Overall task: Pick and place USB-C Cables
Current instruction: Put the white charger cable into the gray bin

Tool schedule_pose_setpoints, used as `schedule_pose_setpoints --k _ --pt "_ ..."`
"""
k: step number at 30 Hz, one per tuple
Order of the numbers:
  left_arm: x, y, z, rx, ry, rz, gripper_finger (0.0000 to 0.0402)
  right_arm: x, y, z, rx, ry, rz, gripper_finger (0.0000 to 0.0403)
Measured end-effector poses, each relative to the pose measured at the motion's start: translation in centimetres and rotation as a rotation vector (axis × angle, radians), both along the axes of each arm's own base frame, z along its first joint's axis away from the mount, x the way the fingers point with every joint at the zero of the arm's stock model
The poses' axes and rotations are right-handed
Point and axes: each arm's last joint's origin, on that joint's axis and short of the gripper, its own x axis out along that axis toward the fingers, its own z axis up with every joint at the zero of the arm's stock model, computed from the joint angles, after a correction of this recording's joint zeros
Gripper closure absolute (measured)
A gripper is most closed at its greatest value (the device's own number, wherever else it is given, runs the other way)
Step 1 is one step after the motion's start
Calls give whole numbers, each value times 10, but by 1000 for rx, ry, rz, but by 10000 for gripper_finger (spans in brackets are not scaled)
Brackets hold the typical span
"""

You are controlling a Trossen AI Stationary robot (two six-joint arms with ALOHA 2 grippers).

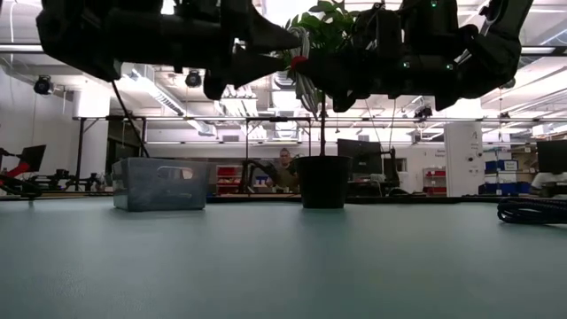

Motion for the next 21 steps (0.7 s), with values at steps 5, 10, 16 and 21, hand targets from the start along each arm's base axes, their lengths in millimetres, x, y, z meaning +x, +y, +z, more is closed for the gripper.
schedule_pose_setpoints --k 5,10,16,21 --pt "10 4 1 4 -7 17 169 0 0 0 0 3 0 350" --pt "13 7 1 7 -5 26 173 0 0 0 0 3 0 350" --pt "13 7 1 8 -5 28 214 0 0 0 -1 4 0 350" --pt "13 8 1 5 -5 30 256 0 0 0 -9 3 0 350"
